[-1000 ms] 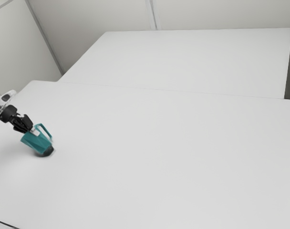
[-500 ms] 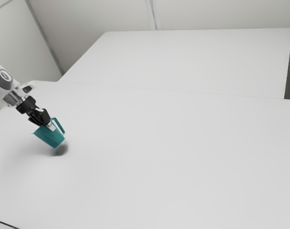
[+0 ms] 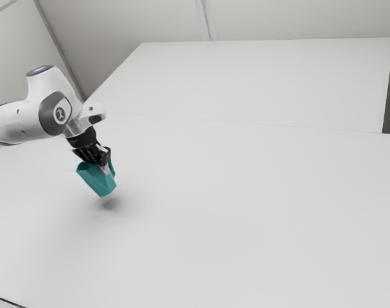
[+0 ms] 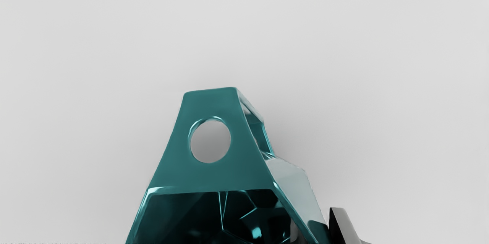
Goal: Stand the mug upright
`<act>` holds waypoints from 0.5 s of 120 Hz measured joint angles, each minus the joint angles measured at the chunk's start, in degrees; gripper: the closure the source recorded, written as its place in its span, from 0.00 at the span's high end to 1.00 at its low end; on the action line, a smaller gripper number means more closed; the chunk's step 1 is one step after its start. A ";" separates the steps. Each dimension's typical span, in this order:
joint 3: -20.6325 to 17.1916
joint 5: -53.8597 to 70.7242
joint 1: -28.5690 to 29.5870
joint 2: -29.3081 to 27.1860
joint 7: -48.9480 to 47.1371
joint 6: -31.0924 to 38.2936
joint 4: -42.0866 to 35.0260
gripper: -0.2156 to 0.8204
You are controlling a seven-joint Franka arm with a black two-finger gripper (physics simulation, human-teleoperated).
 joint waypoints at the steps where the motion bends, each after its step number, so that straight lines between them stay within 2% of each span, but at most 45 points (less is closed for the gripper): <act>1: -0.13 0.13 -0.15 -0.14 -0.53 0.15 -0.21 0.05; 12: -1.20 1.15 -1.19 -1.10 -6.23 1.46 -1.83 0.05; 34: -3.91 2.13 0.34 -1.99 -17.48 2.75 -3.84 0.05; 60: -5.40 4.06 -1.10 -1.03 -29.66 3.69 -4.44 0.05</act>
